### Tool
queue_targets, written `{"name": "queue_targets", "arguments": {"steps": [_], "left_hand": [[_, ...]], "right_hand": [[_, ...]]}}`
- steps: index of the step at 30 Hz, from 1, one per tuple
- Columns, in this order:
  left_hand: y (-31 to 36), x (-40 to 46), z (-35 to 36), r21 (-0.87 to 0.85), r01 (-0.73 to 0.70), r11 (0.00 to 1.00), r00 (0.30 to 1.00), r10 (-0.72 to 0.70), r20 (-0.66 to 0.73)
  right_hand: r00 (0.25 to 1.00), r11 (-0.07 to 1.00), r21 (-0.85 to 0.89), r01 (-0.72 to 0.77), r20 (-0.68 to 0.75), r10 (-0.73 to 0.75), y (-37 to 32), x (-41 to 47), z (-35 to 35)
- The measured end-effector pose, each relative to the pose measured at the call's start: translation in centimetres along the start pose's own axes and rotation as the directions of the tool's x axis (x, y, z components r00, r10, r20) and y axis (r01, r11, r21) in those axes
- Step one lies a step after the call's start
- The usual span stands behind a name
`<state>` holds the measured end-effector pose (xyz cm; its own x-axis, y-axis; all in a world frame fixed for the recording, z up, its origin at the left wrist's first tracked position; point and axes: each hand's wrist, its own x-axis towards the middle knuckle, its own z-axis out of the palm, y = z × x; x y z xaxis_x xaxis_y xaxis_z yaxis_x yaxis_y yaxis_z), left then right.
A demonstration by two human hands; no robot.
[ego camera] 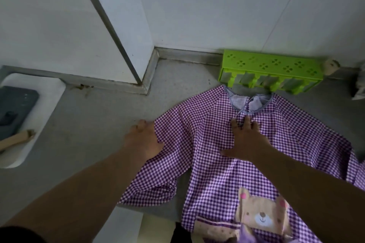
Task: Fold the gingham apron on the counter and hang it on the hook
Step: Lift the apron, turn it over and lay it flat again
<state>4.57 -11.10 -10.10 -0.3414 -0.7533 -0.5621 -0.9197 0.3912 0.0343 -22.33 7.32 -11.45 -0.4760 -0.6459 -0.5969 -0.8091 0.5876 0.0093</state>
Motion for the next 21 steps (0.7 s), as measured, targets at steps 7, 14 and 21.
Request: {"name": "queue_targets", "arguments": {"steps": [7,14,21], "left_hand": [[-4.0,0.6,-0.4,0.076,0.067,0.995,0.981,-0.079,0.179],[-2.7,-0.1,-3.5,-0.234,-0.053,0.971,0.913,0.142,0.383],[-6.9,2.9,-11.0,-0.118,0.072,0.990,0.946,-0.030,0.324]], "right_hand": [[0.999,0.999,-0.045,-0.005,0.042,0.007,-0.3,0.5,-0.8],[0.998,0.998,-0.063,-0.019,0.052,0.022,-0.5,0.8,-0.9],[0.997,0.996,-0.078,-0.041,0.058,0.045,-0.4,2.1,-0.3]]}}
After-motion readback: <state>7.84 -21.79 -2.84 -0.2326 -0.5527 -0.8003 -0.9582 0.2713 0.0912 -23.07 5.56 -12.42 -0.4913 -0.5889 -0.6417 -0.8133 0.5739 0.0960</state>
